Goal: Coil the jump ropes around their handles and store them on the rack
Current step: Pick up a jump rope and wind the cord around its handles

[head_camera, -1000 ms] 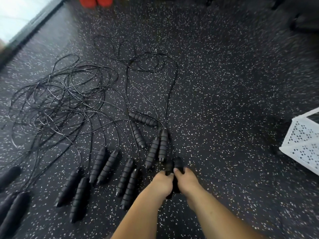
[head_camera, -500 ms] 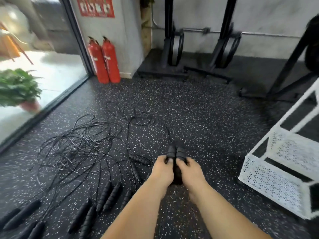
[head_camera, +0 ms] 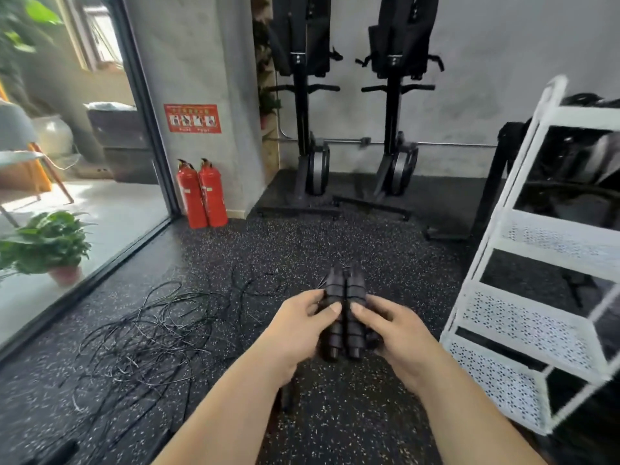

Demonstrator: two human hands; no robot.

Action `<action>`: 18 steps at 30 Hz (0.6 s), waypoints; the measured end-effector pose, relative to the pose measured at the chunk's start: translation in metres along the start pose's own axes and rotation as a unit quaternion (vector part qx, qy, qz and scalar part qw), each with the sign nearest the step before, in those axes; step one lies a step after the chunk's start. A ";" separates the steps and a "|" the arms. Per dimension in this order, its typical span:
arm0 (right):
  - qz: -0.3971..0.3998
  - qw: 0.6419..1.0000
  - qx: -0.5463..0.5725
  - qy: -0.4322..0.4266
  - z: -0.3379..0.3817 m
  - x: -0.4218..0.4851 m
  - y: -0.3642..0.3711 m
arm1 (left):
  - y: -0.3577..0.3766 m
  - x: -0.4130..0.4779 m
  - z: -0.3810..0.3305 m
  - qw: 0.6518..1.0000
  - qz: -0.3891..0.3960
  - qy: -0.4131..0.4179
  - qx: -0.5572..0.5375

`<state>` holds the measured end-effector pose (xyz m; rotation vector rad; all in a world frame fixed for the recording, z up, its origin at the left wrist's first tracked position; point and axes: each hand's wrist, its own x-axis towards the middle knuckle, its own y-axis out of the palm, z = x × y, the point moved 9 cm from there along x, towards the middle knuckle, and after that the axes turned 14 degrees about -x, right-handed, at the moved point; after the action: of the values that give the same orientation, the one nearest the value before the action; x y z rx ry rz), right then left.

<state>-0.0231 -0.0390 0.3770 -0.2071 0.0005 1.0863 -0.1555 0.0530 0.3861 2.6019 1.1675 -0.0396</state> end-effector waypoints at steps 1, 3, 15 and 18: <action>-0.007 1.000 -0.005 -0.005 -0.001 0.000 -0.001 | -0.002 -0.002 0.004 1.000 0.004 -0.004 -0.009; -0.027 0.999 -0.012 -0.012 -0.004 0.005 -0.002 | -0.009 -0.004 0.014 0.999 0.005 -0.020 -0.031; -0.037 0.986 -0.150 -0.069 -0.009 0.052 0.020 | -0.050 0.046 0.034 0.997 -0.038 -0.042 -0.048; -0.042 0.968 -0.232 -0.090 -0.011 0.060 0.025 | -0.056 0.058 0.047 0.995 -0.062 -0.077 -0.034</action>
<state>-0.0160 0.0235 0.3558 -0.5250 -0.4257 1.0057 -0.1533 0.1180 0.3189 2.4180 1.2498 -0.2178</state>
